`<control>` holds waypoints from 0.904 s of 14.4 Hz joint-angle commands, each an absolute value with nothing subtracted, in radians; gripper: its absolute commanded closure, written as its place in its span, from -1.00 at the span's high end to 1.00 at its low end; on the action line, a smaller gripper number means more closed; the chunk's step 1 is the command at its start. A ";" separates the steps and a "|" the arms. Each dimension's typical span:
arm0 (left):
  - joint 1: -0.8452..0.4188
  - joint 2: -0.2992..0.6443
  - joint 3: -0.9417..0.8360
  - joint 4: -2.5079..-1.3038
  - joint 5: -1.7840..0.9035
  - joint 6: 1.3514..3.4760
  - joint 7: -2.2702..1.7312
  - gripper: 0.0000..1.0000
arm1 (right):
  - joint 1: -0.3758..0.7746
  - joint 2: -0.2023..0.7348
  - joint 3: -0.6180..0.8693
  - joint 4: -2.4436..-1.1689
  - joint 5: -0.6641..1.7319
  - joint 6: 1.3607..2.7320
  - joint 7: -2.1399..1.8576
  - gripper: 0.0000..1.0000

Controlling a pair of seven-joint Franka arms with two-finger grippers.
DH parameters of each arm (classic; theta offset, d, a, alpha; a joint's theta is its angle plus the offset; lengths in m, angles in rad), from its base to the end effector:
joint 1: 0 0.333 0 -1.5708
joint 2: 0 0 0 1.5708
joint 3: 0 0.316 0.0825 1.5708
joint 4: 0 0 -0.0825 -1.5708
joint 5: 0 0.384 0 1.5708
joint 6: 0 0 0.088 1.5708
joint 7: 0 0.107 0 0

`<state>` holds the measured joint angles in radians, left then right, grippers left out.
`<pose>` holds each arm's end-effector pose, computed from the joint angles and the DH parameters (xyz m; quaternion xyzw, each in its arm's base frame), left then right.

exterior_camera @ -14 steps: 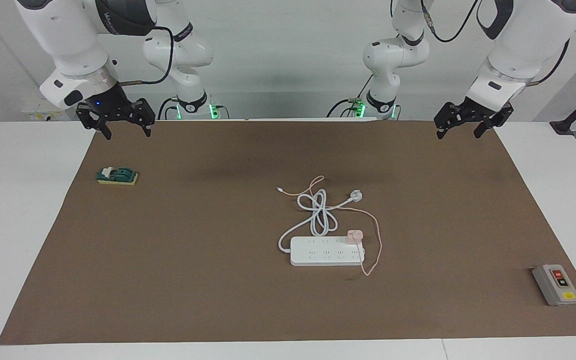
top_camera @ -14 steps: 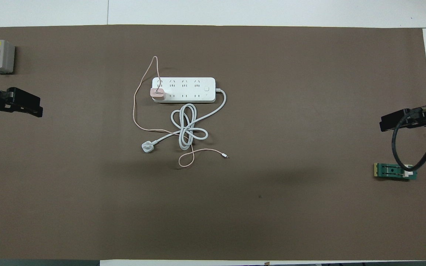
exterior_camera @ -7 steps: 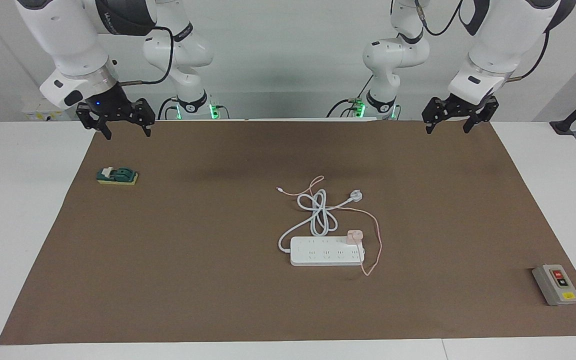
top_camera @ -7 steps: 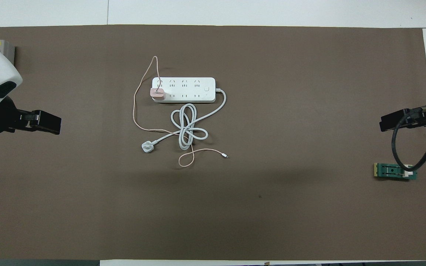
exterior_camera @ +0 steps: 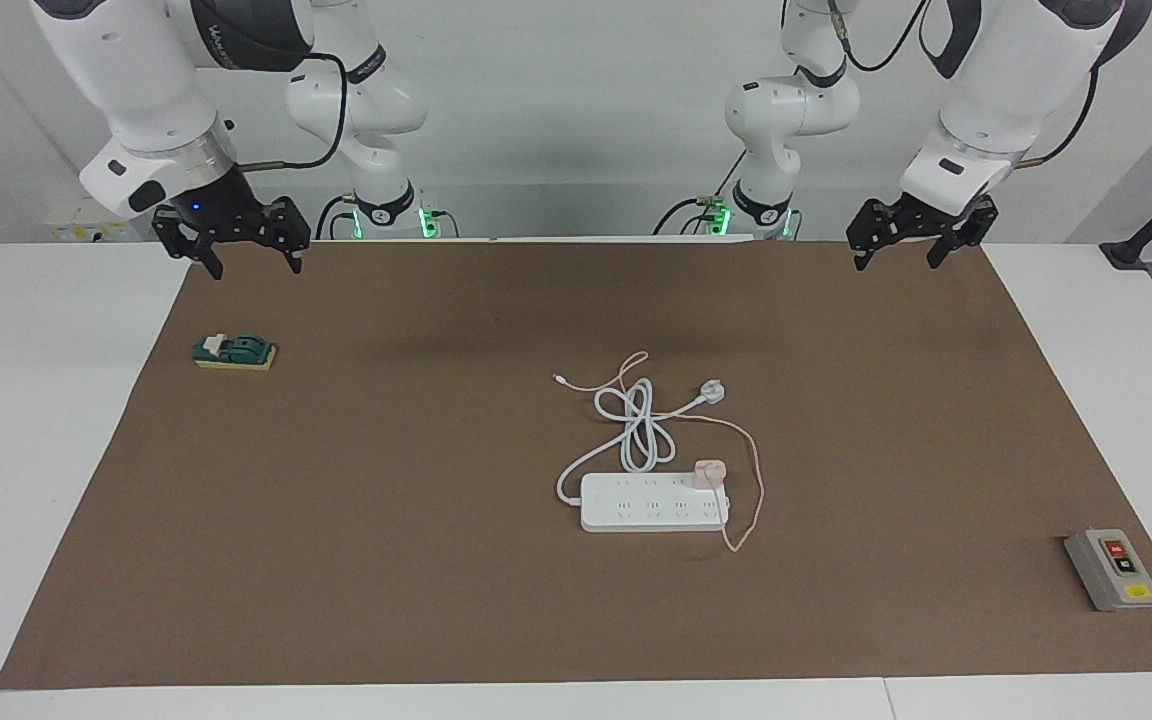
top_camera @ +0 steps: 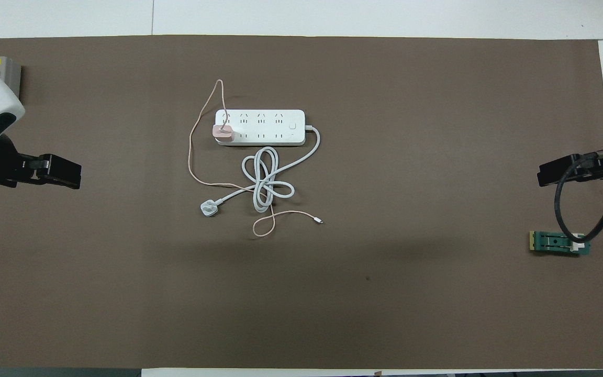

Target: Plug charger into power strip

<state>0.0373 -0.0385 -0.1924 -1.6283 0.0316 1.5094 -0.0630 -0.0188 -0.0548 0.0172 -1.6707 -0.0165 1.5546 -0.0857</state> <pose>0.5289 -0.0811 0.6131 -0.9980 0.0454 0.0382 0.0238 0.5337 -0.0024 0.6060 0.9986 0.0421 -0.0310 0.0074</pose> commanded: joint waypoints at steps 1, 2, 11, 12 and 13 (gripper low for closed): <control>0.020 -0.015 -0.178 -1.612 0.034 1.500 -0.066 1.00 | -0.025 -0.069 0.026 -1.686 -0.029 1.571 -0.072 1.00; 0.020 -0.015 -0.178 -1.611 0.034 1.500 -0.066 1.00 | -0.025 -0.069 0.026 -1.686 -0.029 1.571 -0.072 1.00; 0.038 -0.026 -0.176 -1.646 0.028 1.526 -0.058 1.00 | -0.025 -0.069 0.026 -1.684 -0.020 1.574 -0.072 1.00; 0.038 -0.026 -0.176 -1.646 0.028 1.528 -0.058 1.00 | -0.025 -0.069 0.026 -1.684 -0.020 1.572 -0.072 1.00; 0.038 -0.026 -0.176 -1.646 0.028 1.528 -0.060 1.00 | -0.026 -0.069 0.025 -1.684 -0.018 1.574 -0.072 1.00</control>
